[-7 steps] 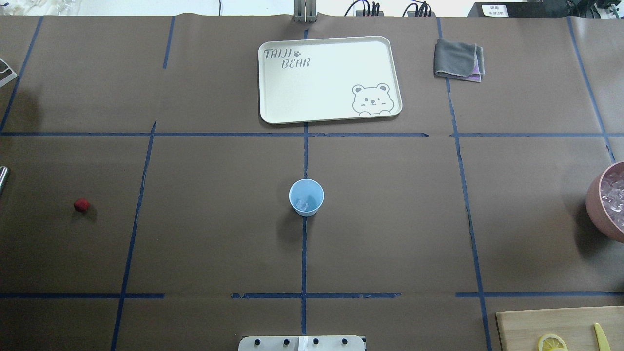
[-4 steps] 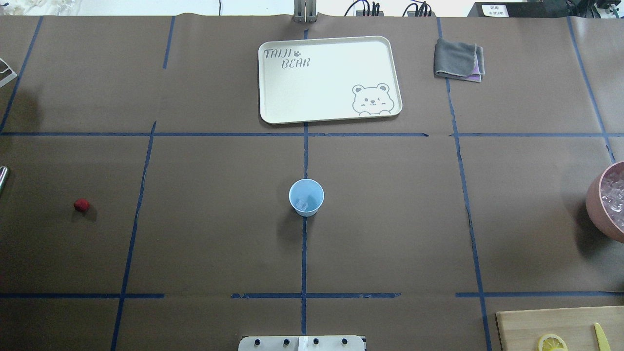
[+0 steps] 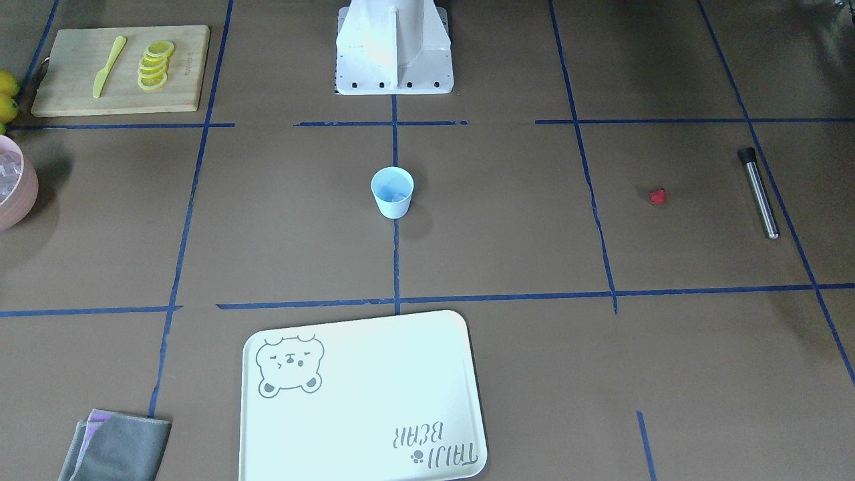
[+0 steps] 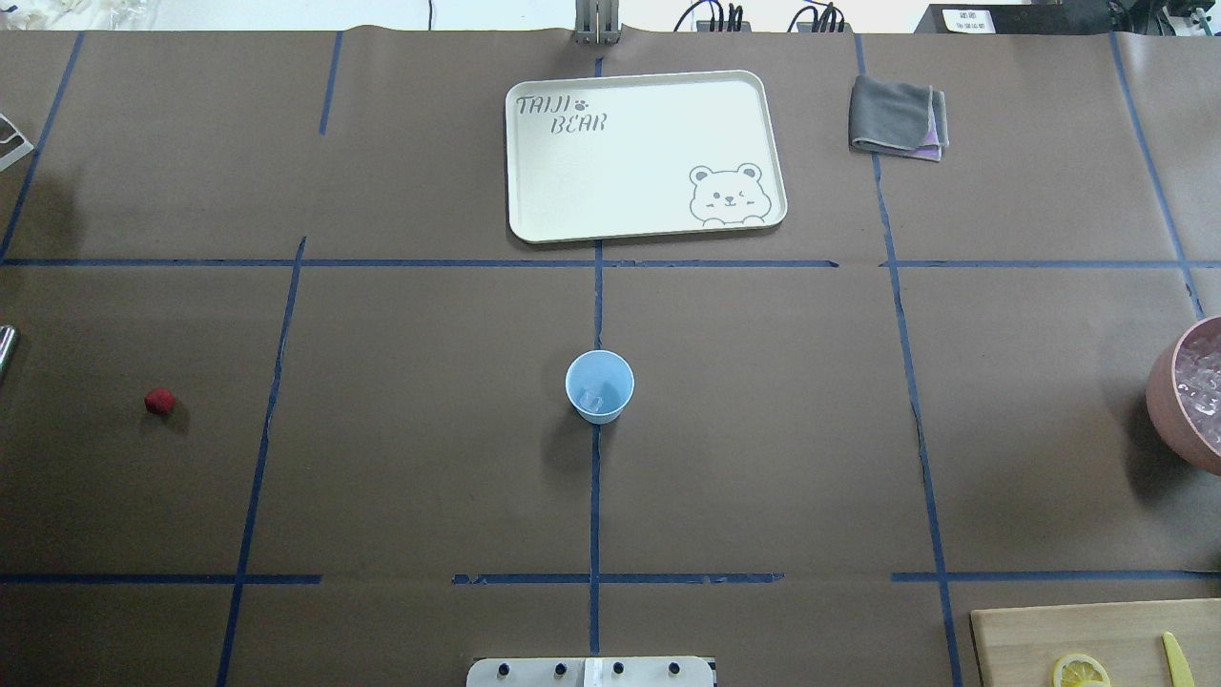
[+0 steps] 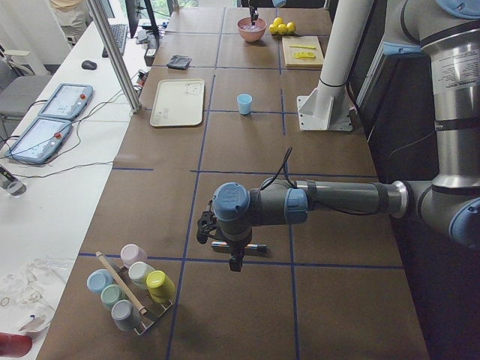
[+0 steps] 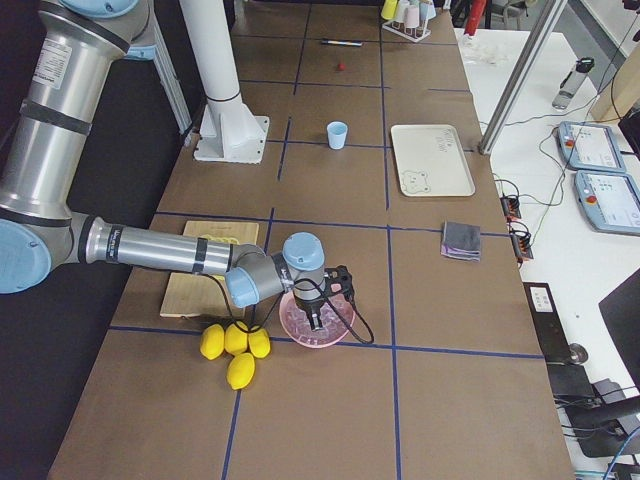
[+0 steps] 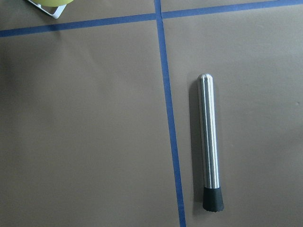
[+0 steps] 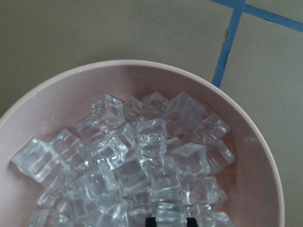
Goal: Mash ice and strawberries in cup
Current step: 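Grasp another ice cube from the pink bowl with the right gripper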
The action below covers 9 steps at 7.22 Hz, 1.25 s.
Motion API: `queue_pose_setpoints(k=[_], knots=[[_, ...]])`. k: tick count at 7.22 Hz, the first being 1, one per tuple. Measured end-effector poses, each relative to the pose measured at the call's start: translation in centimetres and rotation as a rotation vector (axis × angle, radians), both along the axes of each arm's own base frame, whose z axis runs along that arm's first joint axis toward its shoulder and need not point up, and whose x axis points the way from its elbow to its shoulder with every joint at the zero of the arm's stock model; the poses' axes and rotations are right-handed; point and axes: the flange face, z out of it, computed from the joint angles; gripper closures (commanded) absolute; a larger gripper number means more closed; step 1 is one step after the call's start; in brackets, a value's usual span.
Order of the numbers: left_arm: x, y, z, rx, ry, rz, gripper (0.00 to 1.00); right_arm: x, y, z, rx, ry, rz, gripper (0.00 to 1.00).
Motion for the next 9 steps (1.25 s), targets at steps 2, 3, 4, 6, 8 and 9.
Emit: queue_pose_setpoints(k=[2,3,4,6,8,9], knots=[[0.0,0.0,0.0,-0.001,0.000,0.000,0.00,0.3,0.0,-1.8,0.027,-0.020,0.001,1.00],[0.0,0.1,0.1,-0.003,0.000,0.000,0.00,0.9,-0.2,-3.4,0.047,-0.039,0.015,1.00],[0.0,0.2,0.2,-0.005,-0.001,0.000,0.00,1.6,-0.6,-5.0,0.070,-0.056,0.038,1.00],[0.0,0.3,0.2,-0.007,-0.001,0.000,0.00,1.4,-2.0,-8.3,0.103,-0.084,0.074,1.00],[0.0,0.3,0.3,-0.008,-0.001,0.000,0.00,-2.3,-5.5,-14.3,0.062,-0.107,0.072,1.00],[0.0,0.3,0.3,-0.008,0.000,0.000,0.00,-5.0,-7.9,-19.1,0.023,-0.106,0.062,1.00]])
